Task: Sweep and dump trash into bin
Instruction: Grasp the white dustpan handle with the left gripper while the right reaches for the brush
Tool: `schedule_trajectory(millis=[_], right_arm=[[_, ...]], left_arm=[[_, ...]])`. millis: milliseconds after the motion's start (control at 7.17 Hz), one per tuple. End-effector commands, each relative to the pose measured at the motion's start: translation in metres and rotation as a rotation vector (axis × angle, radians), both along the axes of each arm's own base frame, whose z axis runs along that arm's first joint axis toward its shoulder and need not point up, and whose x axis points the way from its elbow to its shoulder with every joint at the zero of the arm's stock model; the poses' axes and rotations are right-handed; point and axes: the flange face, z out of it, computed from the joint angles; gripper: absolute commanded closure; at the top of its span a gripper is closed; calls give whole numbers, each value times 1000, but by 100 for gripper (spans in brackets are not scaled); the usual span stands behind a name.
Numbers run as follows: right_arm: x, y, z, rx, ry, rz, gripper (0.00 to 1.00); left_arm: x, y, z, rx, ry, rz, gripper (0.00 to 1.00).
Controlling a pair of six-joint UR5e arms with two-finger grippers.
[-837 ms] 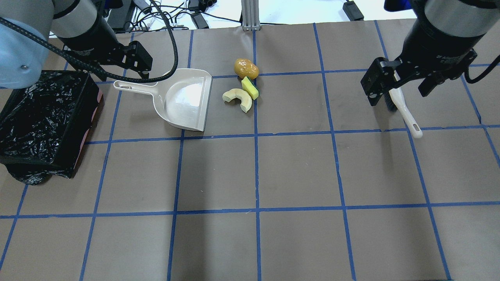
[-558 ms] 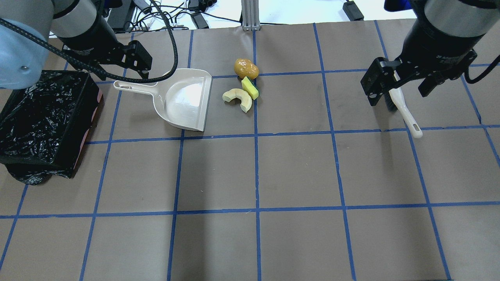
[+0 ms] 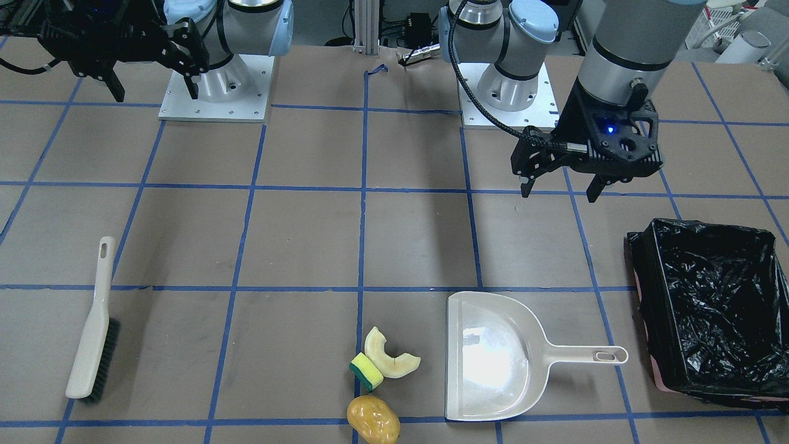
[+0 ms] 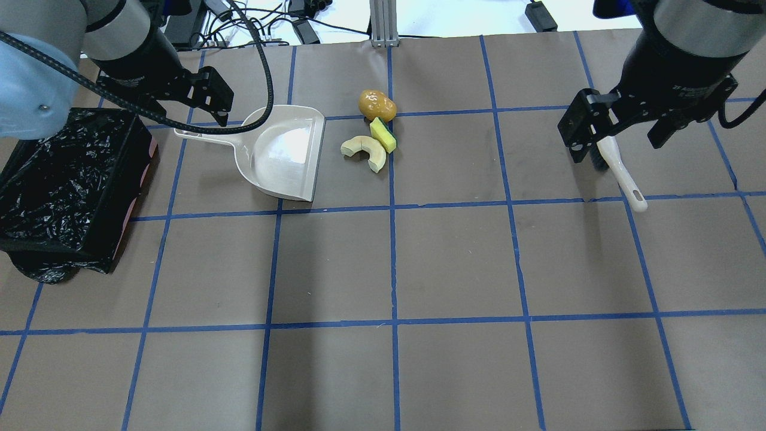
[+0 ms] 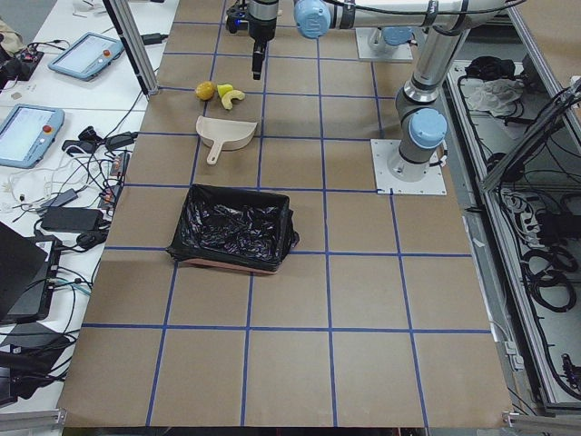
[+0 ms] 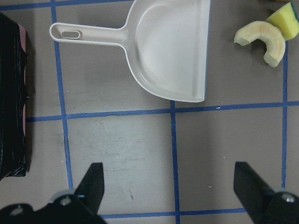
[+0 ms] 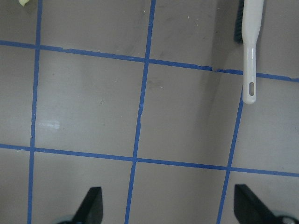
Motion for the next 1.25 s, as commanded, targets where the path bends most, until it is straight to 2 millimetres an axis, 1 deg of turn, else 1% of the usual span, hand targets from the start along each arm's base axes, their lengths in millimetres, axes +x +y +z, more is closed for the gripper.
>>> schedule_trajectory(millis=[0,139,279,418,558,697,837,976,1115], right_arm=[[-54,-22,-16,43,28,-100,0],[-87,-32,-28,68,28,-129,0],[-116,-57,-51,59,37,-100,0],[-147,-75,-77,57,49,-106,0],[-171,-80,-101,59,47,-128,0],[-183,-84,-134,61,48,-148,0],[-185,-86,-164,63,46,-159,0],[-188,-94,-191,65,47,-161,0],[-189,-98,-211,96,29,-158,1]], left_arm=[[12,-21,-26,-44,-39,-196,6],[19,-39,-43,-79,-63,-298,6],[22,-50,-66,-38,-93,-512,8],[34,-58,-84,-4,-114,-708,9],[56,-62,-93,30,-126,-891,9],[87,-68,-101,54,-155,-1128,9],[112,-79,-116,73,-163,-1296,9],[115,-92,-135,84,-160,-1390,9],[119,-108,-157,84,-175,-1484,10]])
